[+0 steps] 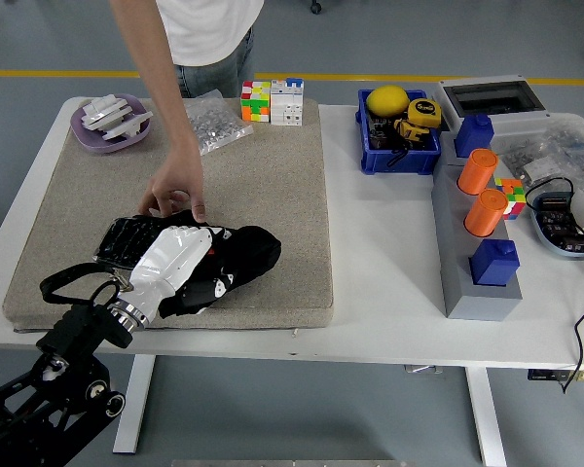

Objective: Pick the rag up,wipe the panel,place it on the desk

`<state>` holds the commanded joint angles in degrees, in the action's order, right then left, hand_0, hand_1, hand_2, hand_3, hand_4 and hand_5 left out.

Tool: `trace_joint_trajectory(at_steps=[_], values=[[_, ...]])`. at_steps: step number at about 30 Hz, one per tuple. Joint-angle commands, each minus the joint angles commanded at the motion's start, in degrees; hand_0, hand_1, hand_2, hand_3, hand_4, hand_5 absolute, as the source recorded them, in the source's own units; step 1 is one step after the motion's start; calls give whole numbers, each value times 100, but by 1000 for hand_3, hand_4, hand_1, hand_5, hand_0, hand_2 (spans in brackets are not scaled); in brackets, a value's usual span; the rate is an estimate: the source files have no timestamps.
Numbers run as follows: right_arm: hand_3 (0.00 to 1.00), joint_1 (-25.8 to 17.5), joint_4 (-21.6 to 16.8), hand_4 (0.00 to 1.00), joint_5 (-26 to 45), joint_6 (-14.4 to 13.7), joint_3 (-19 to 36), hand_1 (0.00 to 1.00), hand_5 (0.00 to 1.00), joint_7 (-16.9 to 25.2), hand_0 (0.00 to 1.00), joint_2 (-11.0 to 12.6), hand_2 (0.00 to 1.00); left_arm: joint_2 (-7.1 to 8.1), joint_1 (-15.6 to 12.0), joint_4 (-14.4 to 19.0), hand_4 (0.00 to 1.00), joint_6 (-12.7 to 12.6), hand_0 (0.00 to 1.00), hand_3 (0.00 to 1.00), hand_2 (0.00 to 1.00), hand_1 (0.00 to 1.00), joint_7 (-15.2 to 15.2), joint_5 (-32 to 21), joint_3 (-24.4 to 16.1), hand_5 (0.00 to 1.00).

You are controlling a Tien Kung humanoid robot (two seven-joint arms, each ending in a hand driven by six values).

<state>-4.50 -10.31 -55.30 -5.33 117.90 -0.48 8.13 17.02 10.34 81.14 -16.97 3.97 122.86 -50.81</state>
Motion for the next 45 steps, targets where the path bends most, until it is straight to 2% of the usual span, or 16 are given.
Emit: trace_joint_trajectory(at_steps=[18, 25, 35, 38, 45], values=[[552, 3, 0, 930, -335, 50, 291, 558, 407, 19, 514, -7, 648, -56, -128, -491, 31, -60, 259, 440, 525, 253, 16, 127, -548, 2], [552, 6, 0, 929, -335, 57, 287, 558, 408, 18, 515, -9, 648, -69, -166, -535, 44, -33, 259, 443, 527, 255, 70, 211, -918, 2], [551, 4, 0, 930, -400, 67, 345, 558, 408, 24, 516, -3, 648, -76, -214, -865, 50, -13, 260, 445, 528, 259, 82, 341, -1472, 2], [551, -2, 0, 930, -569, 87, 554, 558, 408, 41, 516, -17, 648, -137, -259, -968, 50, -19, 260, 445, 528, 259, 92, 423, -1813, 2], [551, -18, 0, 930, -896, 119, 993, 558, 408, 61, 517, -14, 648, -140, -354, -1243, 48, -29, 260, 445, 527, 258, 30, 467, -2229, 2]])
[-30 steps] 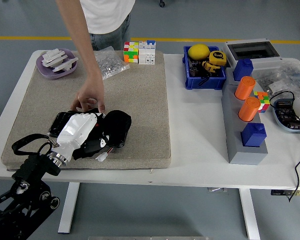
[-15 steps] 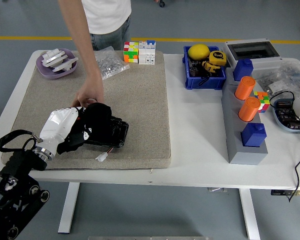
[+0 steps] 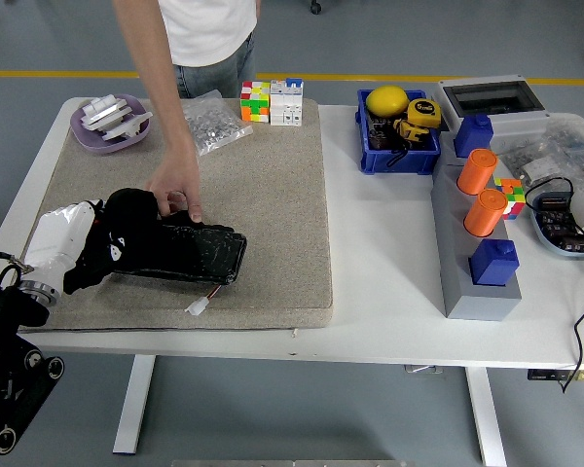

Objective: Pick the rag up,wipe the panel,place it on the desk

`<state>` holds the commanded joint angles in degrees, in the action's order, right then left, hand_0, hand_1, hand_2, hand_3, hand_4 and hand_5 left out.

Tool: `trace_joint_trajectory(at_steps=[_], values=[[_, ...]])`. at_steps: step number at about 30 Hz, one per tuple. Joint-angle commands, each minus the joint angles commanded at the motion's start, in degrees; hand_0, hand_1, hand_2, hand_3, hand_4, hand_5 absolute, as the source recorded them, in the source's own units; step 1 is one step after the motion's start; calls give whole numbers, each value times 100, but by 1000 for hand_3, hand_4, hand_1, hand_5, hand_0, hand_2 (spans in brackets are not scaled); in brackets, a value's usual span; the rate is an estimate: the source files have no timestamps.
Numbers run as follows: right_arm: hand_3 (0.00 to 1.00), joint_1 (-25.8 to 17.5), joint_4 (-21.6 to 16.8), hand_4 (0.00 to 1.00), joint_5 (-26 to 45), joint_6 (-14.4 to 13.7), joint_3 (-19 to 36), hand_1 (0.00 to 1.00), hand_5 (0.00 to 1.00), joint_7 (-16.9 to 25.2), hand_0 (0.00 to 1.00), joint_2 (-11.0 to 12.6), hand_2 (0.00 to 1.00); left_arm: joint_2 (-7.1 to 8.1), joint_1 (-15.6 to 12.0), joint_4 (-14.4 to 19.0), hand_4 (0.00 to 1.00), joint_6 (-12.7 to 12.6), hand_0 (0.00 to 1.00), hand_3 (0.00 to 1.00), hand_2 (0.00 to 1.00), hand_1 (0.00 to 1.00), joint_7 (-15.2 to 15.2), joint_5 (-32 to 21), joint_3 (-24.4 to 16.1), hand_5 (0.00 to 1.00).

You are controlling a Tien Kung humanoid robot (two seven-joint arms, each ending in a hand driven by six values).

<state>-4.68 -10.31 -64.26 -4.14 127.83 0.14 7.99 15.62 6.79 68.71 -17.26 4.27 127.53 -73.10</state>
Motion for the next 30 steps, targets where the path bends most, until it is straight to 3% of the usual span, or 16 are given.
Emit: trace_joint_trajectory(at_steps=[5, 18, 30], values=[[551, -16, 0, 930, 134, -27, -139, 558, 408, -22, 515, 12, 648, -67, -58, -66, 45, -27, 260, 445, 526, 257, -40, -24, -263, 2], [551, -50, 0, 930, 358, -39, -378, 558, 407, -42, 516, -10, 648, -55, -163, -136, 46, -88, 261, 443, 524, 259, -29, 61, -658, 2], [552, -48, 0, 931, 345, -38, -340, 558, 408, -32, 517, -11, 648, -25, -164, 242, 46, -110, 261, 442, 522, 259, -26, 88, -435, 2]])
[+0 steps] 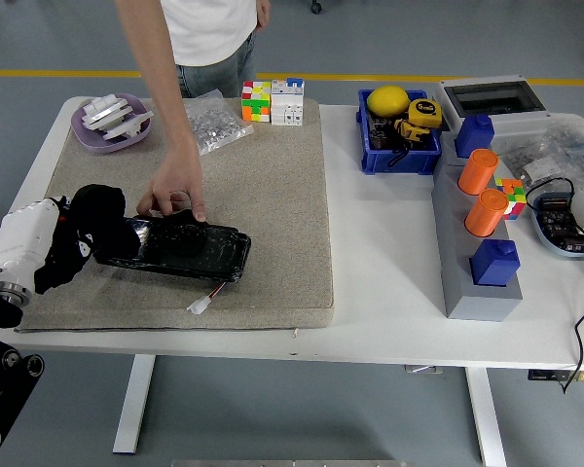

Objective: Pick the rag up,wipe the panel,place it on the desk

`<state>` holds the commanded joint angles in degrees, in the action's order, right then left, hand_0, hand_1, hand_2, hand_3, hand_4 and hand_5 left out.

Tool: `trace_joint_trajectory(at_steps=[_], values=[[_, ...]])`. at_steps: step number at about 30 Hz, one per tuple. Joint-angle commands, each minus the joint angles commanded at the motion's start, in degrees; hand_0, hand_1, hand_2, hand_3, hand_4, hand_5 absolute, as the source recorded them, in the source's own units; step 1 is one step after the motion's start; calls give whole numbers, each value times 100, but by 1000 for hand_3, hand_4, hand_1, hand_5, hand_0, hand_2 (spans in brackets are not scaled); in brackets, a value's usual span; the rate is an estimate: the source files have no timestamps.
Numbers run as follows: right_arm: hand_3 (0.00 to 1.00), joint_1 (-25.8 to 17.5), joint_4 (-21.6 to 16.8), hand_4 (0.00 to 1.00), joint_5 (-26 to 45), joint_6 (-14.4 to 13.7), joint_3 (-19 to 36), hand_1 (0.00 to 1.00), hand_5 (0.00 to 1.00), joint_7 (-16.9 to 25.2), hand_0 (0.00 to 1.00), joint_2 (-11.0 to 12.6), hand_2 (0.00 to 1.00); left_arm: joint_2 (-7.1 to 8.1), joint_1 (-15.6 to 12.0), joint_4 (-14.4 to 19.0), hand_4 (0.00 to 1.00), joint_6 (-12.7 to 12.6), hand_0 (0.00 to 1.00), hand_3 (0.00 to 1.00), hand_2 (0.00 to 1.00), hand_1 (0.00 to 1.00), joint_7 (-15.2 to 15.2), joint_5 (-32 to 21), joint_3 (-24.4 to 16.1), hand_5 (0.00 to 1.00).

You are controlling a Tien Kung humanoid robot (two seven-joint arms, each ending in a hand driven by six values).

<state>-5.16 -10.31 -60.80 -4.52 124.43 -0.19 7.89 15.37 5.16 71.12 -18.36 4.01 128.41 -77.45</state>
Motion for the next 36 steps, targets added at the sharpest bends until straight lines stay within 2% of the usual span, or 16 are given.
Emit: trace_joint_trajectory(at_steps=[9, 16, 22, 36], values=[[553, 1, 0, 934, -57, 17, 81, 557, 407, 13, 515, -3, 647, -17, 41, 74, 52, 26, 261, 443, 522, 260, 37, -47, 431, 2], [553, 10, 0, 935, -49, 22, 71, 557, 408, 10, 515, 2, 647, -14, 90, 484, 56, 82, 260, 444, 522, 261, 145, -62, 930, 2], [553, 17, 0, 935, -243, 42, 258, 557, 408, 23, 515, 19, 647, 40, 142, 666, 66, 192, 258, 445, 523, 263, 237, -87, 1328, 2], [553, 17, 0, 936, -97, 32, 108, 558, 410, 7, 516, 30, 648, 76, 244, 1126, 71, 281, 261, 445, 521, 265, 347, -131, 2250, 2]])
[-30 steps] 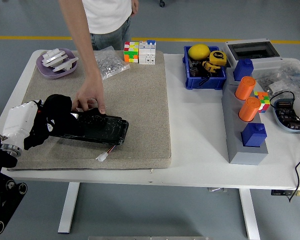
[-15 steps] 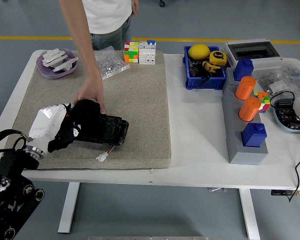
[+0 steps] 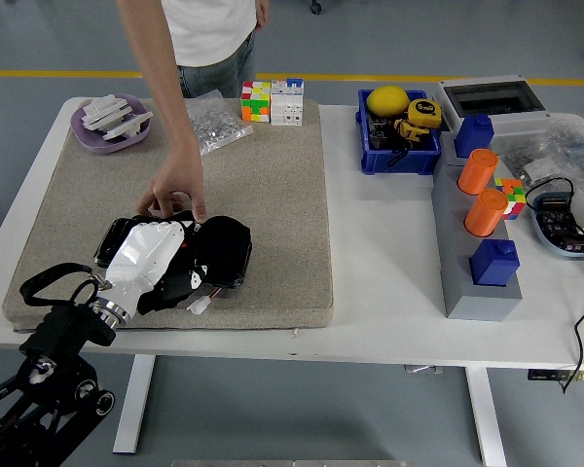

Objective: Pick the rag up,wipe the panel,place it on the desk

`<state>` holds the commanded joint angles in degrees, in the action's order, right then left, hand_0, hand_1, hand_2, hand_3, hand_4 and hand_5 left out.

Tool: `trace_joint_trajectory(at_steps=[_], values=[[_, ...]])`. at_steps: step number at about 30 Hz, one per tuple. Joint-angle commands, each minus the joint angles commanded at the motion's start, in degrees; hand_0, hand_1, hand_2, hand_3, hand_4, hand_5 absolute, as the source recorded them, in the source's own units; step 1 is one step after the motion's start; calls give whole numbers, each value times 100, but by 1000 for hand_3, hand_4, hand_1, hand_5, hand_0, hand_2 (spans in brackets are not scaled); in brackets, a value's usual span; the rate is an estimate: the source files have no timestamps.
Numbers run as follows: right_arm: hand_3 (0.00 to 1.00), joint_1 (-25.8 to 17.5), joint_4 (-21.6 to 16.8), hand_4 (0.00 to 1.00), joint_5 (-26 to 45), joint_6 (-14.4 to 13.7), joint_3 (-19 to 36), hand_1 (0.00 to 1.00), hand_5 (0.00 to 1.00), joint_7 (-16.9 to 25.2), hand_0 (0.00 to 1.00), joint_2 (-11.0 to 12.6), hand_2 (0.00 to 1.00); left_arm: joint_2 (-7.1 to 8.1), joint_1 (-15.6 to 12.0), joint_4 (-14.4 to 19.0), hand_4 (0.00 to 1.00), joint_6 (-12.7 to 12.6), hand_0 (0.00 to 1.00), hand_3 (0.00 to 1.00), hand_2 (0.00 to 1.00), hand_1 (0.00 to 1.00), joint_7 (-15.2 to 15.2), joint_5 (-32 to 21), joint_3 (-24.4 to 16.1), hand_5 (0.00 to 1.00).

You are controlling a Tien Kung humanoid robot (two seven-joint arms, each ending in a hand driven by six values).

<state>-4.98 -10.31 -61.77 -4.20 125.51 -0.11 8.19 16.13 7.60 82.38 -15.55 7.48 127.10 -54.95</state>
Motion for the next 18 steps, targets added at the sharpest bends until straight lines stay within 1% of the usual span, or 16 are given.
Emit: trace_joint_trajectory(at_steps=[1, 11, 18], values=[[554, 1, 0, 936, -7, 3, 6, 558, 410, 1, 516, 2, 649, -2, 11, 14, 82, 12, 261, 447, 522, 267, 15, 7, 36, 2], [554, 1, 0, 936, 30, 4, -41, 558, 411, -1, 516, -2, 648, -30, 63, 115, 82, 40, 262, 447, 522, 268, 73, 28, 268, 2], [553, 7, 0, 936, 67, -1, -97, 558, 411, -7, 516, -2, 649, -66, 58, 107, 79, 35, 263, 446, 520, 267, 87, 17, 312, 2]])
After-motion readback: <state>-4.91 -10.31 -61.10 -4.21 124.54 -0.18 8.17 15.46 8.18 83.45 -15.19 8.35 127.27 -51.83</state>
